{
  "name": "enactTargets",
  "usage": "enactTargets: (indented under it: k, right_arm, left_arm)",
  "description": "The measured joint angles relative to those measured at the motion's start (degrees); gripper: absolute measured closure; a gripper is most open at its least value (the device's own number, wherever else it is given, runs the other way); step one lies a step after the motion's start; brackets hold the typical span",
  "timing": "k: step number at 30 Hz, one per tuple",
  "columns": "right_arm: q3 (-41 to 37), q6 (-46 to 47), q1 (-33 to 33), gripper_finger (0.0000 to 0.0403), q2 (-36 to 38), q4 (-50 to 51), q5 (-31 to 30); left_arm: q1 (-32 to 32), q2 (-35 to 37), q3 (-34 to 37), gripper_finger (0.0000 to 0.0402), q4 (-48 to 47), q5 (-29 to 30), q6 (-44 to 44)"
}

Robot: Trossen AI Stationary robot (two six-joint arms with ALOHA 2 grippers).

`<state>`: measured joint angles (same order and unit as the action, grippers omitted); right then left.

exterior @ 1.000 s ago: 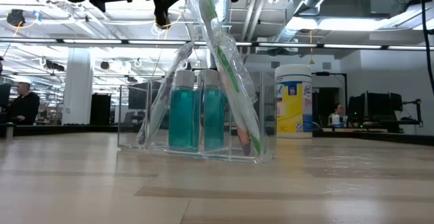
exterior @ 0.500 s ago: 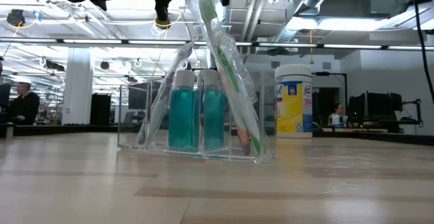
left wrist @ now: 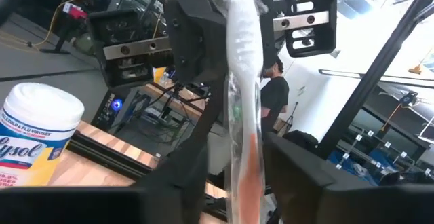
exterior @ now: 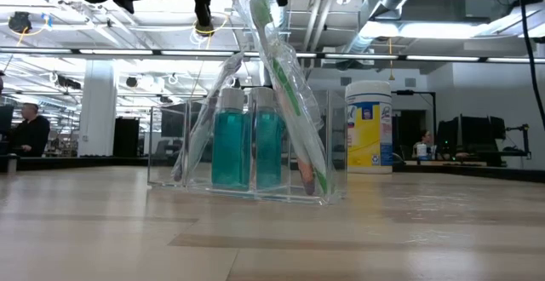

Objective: Pick & Place toothbrushing station
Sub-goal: Put the orange toothbrush into the transparent organizer

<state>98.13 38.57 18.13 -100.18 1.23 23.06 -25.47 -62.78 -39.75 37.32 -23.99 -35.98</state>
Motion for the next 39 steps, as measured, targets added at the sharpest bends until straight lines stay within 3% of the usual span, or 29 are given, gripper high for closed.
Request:
enactTargets:
  k: [5,7,17,28,34,39]
  right_arm:
    - [0.0,0.0,0.0,0.0403,0.0,0.1,1.0]
    - [0.0,0.0,0.0,0.0403,0.0,0.0,1.0]
    - [0.0,0.0,0.6,0.0397,0.2,-0.6,1.2]
    - [0.0,-3.0,7.0,0.0267,3.2,0.9,6.9]
    - [0.1,-3.5,9.9,0.0240,5.5,3.0,8.2]
    - [0.0,-5.6,11.1,0.0250,8.4,7.3,8.6]
  left_arm:
    - [0.0,0.0,0.0,0.0369,0.1,0.0,2.1]
    - [0.0,0.0,0.0,0.0386,0.0,0.1,2.6]
    - [0.0,0.0,-0.1,0.0391,0.0,1.0,3.2]
    - [0.0,0.0,-0.1,0.0391,-7.3,-3.5,7.1]
    - [0.8,0.6,0.4,0.0391,-10.9,-4.5,9.4]
    - [6.0,3.2,3.5,0.0391,-10.8,2.1,11.6]
